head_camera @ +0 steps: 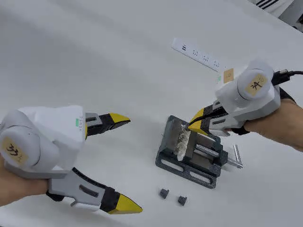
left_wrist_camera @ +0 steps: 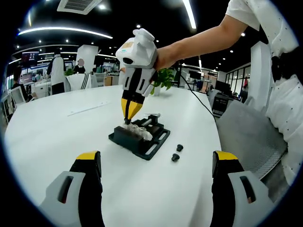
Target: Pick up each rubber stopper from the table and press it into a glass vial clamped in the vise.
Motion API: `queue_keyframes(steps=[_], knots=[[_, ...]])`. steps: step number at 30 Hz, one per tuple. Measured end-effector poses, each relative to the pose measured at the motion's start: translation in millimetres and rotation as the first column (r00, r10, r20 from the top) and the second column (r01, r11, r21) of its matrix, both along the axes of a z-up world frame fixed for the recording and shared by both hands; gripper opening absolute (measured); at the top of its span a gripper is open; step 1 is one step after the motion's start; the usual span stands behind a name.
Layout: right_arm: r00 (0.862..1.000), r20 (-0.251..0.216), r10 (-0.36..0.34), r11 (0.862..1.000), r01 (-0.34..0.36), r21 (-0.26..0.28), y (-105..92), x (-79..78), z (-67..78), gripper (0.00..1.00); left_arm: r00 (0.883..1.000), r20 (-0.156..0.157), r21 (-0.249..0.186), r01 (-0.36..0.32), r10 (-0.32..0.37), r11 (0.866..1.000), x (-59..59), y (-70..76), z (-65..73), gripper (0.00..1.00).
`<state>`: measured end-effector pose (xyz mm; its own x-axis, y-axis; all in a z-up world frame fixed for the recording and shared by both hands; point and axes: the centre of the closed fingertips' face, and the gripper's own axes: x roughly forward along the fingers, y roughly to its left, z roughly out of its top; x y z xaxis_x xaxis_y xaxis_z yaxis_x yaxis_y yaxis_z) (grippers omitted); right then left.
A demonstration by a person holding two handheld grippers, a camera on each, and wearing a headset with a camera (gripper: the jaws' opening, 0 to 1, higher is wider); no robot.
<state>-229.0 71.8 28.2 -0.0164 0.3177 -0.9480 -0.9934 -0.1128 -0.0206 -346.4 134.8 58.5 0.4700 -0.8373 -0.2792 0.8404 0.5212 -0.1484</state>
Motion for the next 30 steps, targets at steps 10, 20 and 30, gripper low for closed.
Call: queue_keyframes(steps=[10,20,30], knots=[[1.000,-0.018,0.009,1.000,-0.009,-0.028,0.5,0.5,-0.5,0.00,1.000,0.001,-0.002,-0.004,0.004,1.000,-0.3,1.3,0.3,0.98],[1.000,0.007,0.030,0.999,-0.030,-0.042,-0.4,0.9,-2.0,0.00,1.000,0.004,-0.005,-0.009,0.009,1.000,0.2,1.5,1.4,0.98],[0.998,0.034,0.048,0.998,-0.046,-0.034,-0.6,-2.1,-2.5,0.00,1.000,0.005,-0.006,-0.010,0.010,1.000,-0.7,2.3,1.6,0.98]])
